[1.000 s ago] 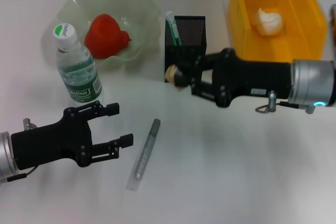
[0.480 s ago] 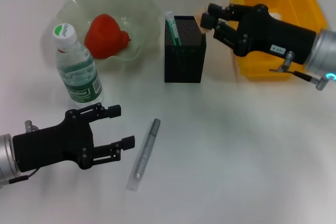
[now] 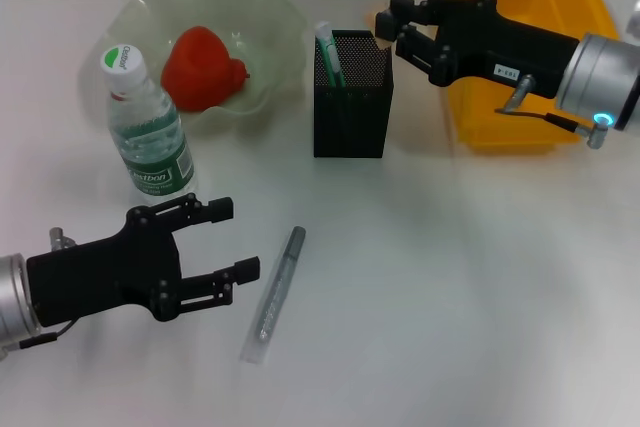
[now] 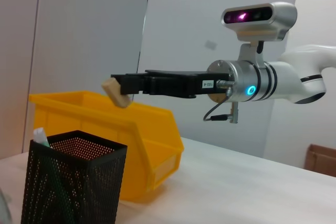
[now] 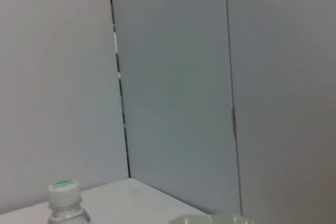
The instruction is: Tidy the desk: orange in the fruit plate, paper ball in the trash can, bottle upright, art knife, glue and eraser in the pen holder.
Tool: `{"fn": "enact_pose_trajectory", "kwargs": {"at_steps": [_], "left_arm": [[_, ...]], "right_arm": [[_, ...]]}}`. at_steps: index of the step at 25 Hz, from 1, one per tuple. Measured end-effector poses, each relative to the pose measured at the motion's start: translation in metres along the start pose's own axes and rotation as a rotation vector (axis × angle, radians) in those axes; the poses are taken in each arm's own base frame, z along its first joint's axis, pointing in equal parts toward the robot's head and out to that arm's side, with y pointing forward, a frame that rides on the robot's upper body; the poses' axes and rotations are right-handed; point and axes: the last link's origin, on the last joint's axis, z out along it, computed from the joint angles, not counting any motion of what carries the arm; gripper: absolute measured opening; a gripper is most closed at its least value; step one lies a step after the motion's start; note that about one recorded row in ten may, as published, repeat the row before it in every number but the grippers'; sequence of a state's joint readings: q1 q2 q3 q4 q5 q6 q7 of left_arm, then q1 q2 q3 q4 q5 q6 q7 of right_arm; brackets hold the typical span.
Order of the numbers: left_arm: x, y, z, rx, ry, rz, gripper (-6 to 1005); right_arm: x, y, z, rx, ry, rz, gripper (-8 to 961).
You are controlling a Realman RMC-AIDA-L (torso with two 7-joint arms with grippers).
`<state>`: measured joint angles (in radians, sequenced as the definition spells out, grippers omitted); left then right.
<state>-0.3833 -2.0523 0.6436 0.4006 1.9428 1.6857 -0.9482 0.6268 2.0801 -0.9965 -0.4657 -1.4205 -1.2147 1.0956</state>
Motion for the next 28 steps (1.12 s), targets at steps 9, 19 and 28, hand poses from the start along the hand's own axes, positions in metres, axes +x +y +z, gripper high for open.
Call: {"fn": "enact_pose_trajectory", "kwargs": {"at_steps": [9, 19, 28], "left_arm": [[0.000, 0.001, 0.001, -0.005, 0.000, -0.001, 784], [0.002, 0.000, 0.003, -0.012, 0.002, 0.005, 784], [0.008, -0.005, 0.005, -0.021, 0.003, -0.002, 784]], "right_arm": [[0.006, 0.001, 0.011, 0.009, 0.062, -0.026, 377], [-0.001, 0.002, 0.003, 0.015, -0.017, 0.007, 660], [0.007, 0.028, -0.038, -0.134, -0.059, 0.092, 756]]}}
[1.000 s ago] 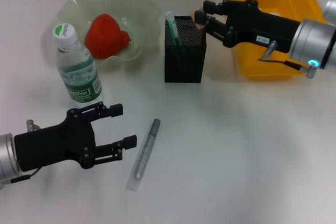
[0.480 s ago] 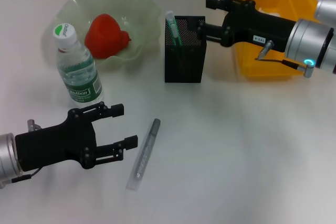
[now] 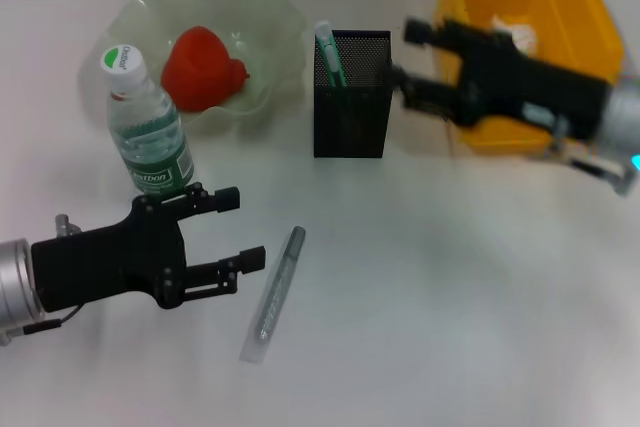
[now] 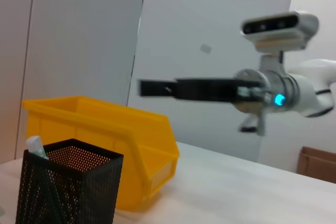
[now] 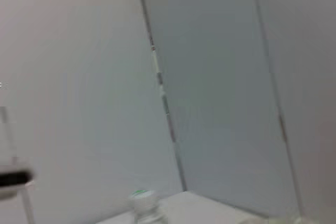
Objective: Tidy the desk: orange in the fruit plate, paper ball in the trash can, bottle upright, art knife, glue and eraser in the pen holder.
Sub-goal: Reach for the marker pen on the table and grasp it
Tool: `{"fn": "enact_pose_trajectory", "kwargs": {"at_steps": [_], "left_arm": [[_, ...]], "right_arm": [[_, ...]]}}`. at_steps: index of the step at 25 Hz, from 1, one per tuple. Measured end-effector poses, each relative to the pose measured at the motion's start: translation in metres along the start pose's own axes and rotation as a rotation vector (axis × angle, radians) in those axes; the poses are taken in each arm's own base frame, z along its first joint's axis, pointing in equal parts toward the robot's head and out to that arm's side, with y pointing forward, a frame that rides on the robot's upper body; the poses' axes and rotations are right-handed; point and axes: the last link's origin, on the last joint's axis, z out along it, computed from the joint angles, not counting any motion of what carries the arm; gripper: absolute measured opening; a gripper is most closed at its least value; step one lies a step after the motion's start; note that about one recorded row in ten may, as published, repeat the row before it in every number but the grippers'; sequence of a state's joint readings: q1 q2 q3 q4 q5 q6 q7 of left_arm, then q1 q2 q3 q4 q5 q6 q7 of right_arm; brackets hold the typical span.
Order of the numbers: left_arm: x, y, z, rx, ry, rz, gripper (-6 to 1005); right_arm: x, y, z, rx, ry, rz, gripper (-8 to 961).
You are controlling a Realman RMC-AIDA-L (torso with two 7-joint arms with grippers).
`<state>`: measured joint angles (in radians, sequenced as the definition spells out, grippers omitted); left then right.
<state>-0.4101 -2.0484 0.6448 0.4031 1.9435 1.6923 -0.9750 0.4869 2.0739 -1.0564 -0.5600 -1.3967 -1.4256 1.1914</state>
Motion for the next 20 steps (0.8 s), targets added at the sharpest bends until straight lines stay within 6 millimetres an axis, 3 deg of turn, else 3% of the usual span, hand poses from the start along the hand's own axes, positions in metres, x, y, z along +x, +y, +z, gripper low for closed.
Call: {"fn": "enact_pose_trajectory", "kwargs": {"at_steps": [6, 11, 16, 20], "left_arm": [[0.008, -0.006, -0.001, -0.008, -0.015, -0.006, 784], [0.017, -0.008, -0.003, -0.031, -0.014, 0.004, 784], [0.024, -0.012, -0.005, -0.054, -0.035, 0.038, 784], [0.028, -0.013, -0.004, -0.074, -0.053, 0.078, 784]], "right_arm": [[0.017, 0.018, -0.025, -0.081, 0.127, -0.009, 779], [0.035, 0.018, -0.037, -0.102, 0.270, -0.028, 798], [0.047, 0.020, -0.044, -0.143, 0.384, -0.048, 814], [0.045, 0.017, -0.044, -0.151, 0.398, -0.058, 814]]}}
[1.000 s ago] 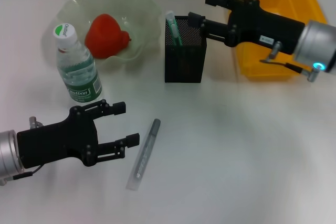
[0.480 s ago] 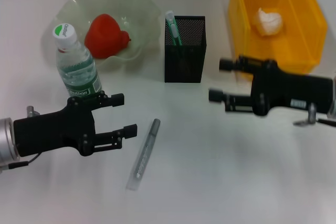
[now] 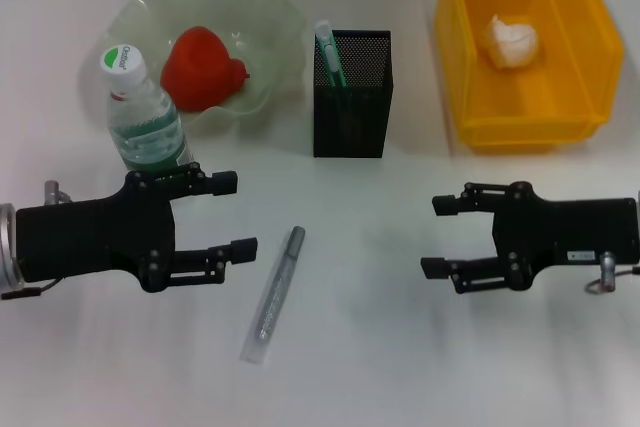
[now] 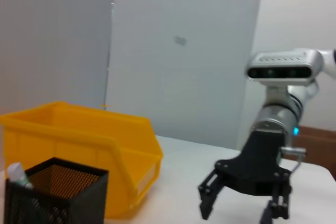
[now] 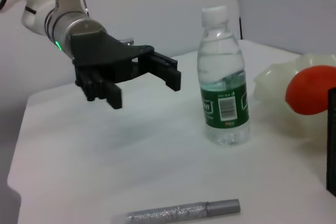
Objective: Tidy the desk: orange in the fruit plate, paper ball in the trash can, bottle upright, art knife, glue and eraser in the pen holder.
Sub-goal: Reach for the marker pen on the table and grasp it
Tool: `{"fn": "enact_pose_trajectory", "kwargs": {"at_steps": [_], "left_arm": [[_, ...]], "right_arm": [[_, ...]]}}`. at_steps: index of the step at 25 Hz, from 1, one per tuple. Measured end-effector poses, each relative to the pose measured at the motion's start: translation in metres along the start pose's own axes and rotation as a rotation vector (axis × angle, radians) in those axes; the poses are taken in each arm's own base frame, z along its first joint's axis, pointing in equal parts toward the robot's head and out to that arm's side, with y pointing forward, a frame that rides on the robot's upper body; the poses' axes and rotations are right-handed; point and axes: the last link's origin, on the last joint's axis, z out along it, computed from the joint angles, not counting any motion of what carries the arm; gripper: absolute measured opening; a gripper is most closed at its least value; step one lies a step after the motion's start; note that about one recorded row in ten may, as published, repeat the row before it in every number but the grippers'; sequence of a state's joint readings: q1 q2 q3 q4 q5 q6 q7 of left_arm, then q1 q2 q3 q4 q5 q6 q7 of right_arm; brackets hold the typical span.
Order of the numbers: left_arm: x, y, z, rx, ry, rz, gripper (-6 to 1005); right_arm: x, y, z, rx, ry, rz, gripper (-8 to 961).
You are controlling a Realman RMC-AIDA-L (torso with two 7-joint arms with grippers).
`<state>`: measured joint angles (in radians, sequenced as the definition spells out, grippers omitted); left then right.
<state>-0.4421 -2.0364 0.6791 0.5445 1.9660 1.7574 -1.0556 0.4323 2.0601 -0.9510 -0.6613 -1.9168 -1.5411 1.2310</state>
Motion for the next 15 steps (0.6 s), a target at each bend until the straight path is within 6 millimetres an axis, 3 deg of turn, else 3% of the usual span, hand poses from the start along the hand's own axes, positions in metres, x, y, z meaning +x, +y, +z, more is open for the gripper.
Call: {"fn": "enact_pose_trajectory", "kwargs": {"at_steps": [7, 15], "left_arm": [[0.028, -0.005, 0.004, -0.105, -0.015, 0.161, 784], [0.070, -0.020, 0.025, -0.333, -0.215, 0.497, 784]], "right_arm": [[-0.010, -0.009, -0.002, -0.019, 0.018, 0.038, 814], [-0.013, -0.009, -0.003, -0.054, 0.039, 0.092, 814]]}}
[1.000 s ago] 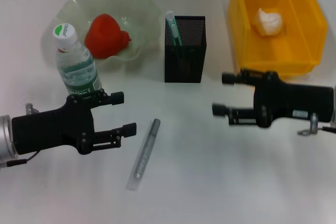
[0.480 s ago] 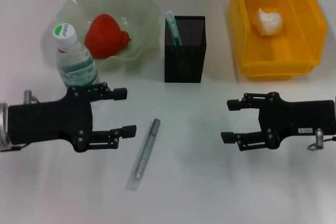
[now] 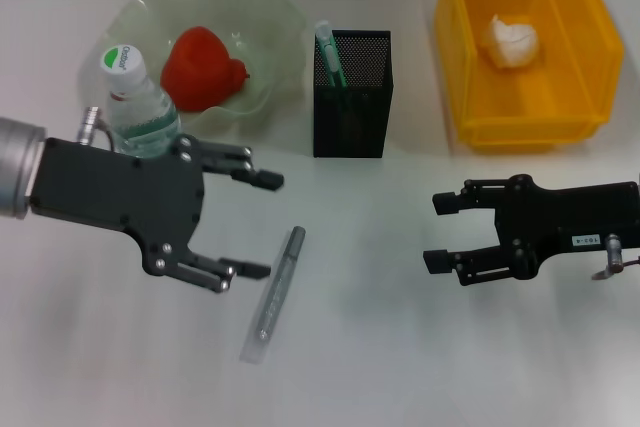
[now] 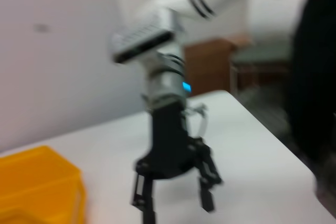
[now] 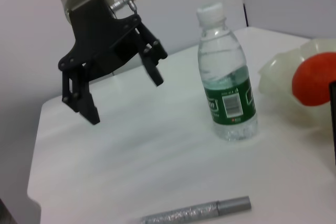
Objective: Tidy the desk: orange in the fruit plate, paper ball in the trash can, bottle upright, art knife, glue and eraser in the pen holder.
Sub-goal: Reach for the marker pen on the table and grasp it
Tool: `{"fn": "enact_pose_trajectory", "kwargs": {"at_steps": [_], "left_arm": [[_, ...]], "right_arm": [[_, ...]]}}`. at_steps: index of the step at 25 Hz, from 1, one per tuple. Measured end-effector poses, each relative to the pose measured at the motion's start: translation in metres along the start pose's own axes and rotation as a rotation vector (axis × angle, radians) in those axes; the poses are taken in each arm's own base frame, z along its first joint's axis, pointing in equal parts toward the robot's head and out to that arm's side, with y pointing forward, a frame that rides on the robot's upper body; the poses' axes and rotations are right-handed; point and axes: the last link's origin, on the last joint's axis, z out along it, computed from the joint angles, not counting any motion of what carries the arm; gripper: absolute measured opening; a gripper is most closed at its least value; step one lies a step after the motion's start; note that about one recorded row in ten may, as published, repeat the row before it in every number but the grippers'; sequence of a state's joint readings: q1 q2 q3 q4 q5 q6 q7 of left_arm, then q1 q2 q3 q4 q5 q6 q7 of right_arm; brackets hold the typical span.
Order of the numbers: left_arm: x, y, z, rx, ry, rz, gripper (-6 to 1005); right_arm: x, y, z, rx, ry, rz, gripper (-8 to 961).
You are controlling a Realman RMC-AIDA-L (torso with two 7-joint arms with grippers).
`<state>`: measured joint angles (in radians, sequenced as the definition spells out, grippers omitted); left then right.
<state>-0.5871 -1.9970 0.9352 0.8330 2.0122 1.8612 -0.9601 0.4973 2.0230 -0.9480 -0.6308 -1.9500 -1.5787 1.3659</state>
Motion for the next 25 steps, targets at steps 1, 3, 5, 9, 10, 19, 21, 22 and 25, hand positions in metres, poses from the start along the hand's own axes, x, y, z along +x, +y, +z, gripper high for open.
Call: {"fn": "enact_pose_trajectory", "kwargs": {"at_steps": [1, 3, 5, 9, 10, 19, 21, 22, 25], "left_arm": [[0.002, -0.001, 0.002, -0.031, -0.023, 0.033, 784], [0.005, -0.002, 0.006, -0.067, -0.051, 0.084, 784], [0.012, -0.004, 0.010, -0.117, -0.092, 0.174, 784], [0.023, -0.015, 0.017, -0.179, -0.142, 0.307, 784], [0.026, -0.018, 0.019, -0.199, -0.158, 0.344, 784], [0.039, -0.024, 0.040, -0.404, -0.274, 0.669, 784], [0.042, -0.022, 0.047, -0.465, -0.312, 0.730, 784], [0.042, -0.022, 0.047, -0.465, -0.312, 0.730, 784], [0.046, -0.017, 0.052, -0.518, -0.333, 0.818, 784]], "right_arm": [[0.001, 0.000, 0.000, 0.000, 0.006, 0.003, 814], [0.001, -0.001, 0.000, 0.004, 0.010, 0.006, 814], [0.000, -0.002, 0.000, 0.008, 0.007, 0.009, 814], [-0.006, -0.005, -0.004, 0.019, -0.015, 0.053, 814], [-0.006, -0.006, -0.004, 0.017, -0.015, 0.062, 813], [-0.004, -0.007, -0.009, 0.041, -0.044, 0.109, 813], [-0.005, -0.008, -0.010, 0.048, -0.056, 0.115, 813], [-0.005, -0.008, -0.010, 0.049, -0.060, 0.116, 813], [-0.005, -0.007, -0.009, 0.049, -0.064, 0.117, 813]]}}
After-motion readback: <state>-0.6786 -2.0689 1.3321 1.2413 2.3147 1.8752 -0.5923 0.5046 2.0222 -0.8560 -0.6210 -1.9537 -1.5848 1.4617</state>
